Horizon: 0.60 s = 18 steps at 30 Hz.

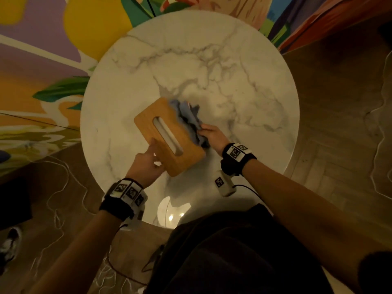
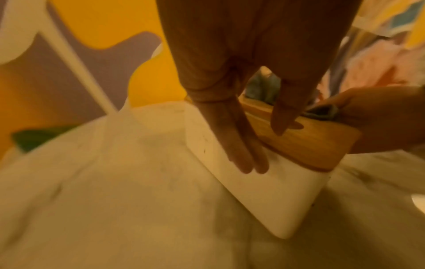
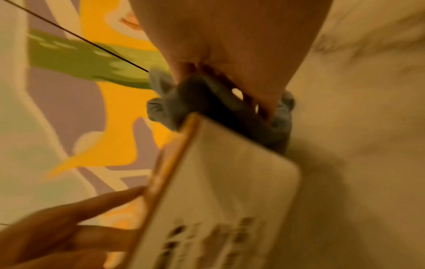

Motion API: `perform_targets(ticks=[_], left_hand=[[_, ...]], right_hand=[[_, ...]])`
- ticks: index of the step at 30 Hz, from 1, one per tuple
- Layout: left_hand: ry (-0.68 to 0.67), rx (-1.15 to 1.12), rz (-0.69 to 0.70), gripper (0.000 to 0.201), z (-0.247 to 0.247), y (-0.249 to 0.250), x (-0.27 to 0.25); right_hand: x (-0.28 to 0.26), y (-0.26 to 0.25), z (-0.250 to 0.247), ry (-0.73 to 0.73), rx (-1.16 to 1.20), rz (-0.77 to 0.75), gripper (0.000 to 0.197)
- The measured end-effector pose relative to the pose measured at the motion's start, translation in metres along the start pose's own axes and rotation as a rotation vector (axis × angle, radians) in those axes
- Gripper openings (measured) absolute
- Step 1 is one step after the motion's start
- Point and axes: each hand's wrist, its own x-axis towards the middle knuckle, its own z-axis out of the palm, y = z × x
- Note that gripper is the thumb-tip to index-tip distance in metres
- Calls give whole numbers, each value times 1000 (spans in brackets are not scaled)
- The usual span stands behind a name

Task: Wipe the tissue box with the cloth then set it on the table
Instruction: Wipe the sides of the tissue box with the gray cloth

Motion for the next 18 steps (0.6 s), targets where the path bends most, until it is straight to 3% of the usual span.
perform_targets(ticks=[3,5,8,11,14,18], left_hand=[[45,370,125,85,-8,-2,-6],[93,646,318,85,-17,-1,-4],[-14,921,590,89,-21,9,13],[-114,1009,744,66,-16,20,35],[-120,904,710,59,-17,33,45],[-47,450,385,63,-5,40,53]], right_hand=[[-4,4,-18,-28,-190,11,26],[-9,3,-29,41,-190,9,20],[-24,10,-47,164,-6,55,23],[-41,34,-61,247,158,136,22],[-53,54,-60,309,50,151,19],[-53,48,-22,178,-230,-5,23]])
